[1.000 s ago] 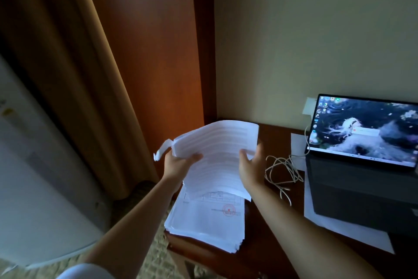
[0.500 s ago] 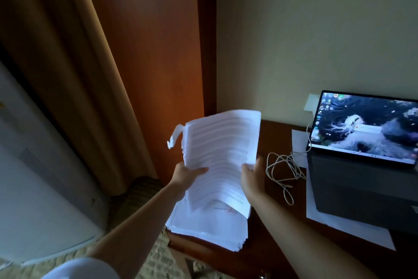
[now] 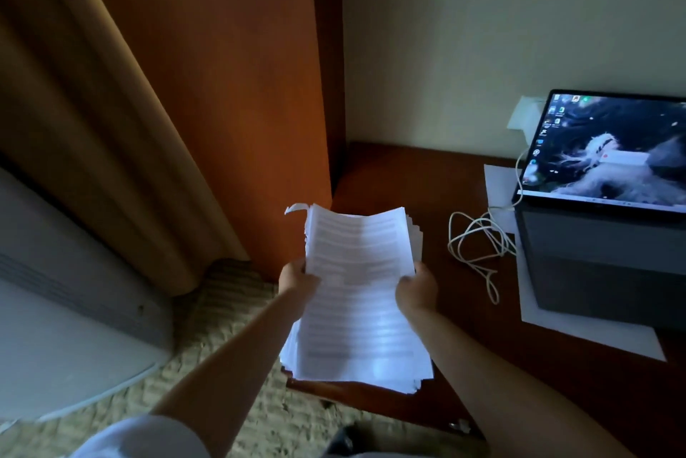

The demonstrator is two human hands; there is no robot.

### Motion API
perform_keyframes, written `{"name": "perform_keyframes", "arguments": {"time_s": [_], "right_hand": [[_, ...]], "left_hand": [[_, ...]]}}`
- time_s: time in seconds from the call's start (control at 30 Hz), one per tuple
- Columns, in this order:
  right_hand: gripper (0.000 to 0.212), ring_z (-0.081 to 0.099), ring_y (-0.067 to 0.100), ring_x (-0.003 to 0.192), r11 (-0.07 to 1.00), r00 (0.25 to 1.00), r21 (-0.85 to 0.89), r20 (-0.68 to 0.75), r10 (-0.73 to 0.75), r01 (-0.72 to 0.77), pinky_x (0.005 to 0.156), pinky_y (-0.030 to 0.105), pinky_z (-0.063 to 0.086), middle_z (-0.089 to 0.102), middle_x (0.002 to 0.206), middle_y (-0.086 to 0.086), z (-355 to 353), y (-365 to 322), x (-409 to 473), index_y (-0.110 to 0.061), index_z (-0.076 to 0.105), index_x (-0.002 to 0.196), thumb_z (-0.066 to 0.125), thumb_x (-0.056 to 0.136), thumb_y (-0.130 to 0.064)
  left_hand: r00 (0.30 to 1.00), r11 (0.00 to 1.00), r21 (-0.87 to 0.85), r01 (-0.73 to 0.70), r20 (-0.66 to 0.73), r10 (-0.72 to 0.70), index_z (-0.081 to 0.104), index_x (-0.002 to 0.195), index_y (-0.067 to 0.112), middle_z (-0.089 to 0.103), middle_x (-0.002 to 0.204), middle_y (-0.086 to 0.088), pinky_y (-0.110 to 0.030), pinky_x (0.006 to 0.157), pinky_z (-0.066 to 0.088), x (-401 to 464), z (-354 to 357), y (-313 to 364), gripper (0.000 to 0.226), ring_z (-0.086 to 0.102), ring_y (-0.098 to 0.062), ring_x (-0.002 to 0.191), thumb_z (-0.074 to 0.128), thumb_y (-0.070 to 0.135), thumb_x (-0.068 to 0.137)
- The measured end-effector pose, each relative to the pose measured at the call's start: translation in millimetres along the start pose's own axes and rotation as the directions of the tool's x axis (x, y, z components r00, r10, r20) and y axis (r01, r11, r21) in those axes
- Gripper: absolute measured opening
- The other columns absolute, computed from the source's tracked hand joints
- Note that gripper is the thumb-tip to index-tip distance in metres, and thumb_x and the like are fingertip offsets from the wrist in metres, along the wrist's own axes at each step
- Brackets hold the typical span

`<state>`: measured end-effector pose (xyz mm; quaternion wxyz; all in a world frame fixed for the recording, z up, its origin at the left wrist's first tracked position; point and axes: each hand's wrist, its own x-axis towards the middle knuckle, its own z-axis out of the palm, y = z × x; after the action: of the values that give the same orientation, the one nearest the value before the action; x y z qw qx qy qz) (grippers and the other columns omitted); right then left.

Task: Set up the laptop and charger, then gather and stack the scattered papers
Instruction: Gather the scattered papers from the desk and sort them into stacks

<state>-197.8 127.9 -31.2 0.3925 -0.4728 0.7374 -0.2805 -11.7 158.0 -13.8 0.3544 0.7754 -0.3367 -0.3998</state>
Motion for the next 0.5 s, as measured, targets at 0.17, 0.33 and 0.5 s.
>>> {"name": "perform_keyframes", "arguments": {"time_s": [0.17, 0.33, 0.5], "right_hand": [[0.037, 0.055, 0.034, 0.114, 0.994, 0.998, -0.106, -0.066, -0.012, 0.004, 0.095, 0.041, 0.049, 0.057, 0.12, 0.018, 4, 3, 9, -0.001, 0.056, 0.124, 0.045, 0.089, 0.001], [0.047, 0.038, 0.034, 0.125, 0.876, 0.976, -0.431, -0.121, 0.182, -0.217, 0.099, 0.041, 0.04, 0.04, 0.137, 0.014, 0, 3, 6, -0.008, 0.046, 0.133, 0.053, 0.09, -0.026], [0.05, 0.039, 0.034, 0.124, 0.871, 0.926, -0.321, -0.059, 0.373, -0.371, 0.092, 0.04, 0.044, 0.034, 0.136, 0.015, 11, -17, 4, -0.004, 0.043, 0.131, 0.055, 0.087, -0.023]], "left_hand": [[0.993, 0.939, 0.322, -0.121, 0.026, 0.119, 0.07, 0.103, 0.014, 0.068, 0.097, -0.009, -0.036, 0.079, 0.053, 30, 10, -5, 0.036, 0.062, -0.03, 0.095, 0.058, 0.0, 0.072], [0.996, 0.952, 0.299, 0.073, 0.034, -0.087, 0.041, 0.138, 0.028, 0.045, 0.126, -0.013, -0.038, 0.095, 0.043, 40, 18, -12, 0.063, 0.044, -0.035, 0.116, 0.053, 0.008, 0.079], [0.975, 0.98, 0.065, 0.187, 0.111, -0.194, 0.06, 0.107, 0.007, 0.06, 0.078, -0.006, -0.031, 0.06, 0.049, 45, 24, -6, 0.035, 0.059, -0.025, 0.071, 0.06, -0.001, 0.073]]}}
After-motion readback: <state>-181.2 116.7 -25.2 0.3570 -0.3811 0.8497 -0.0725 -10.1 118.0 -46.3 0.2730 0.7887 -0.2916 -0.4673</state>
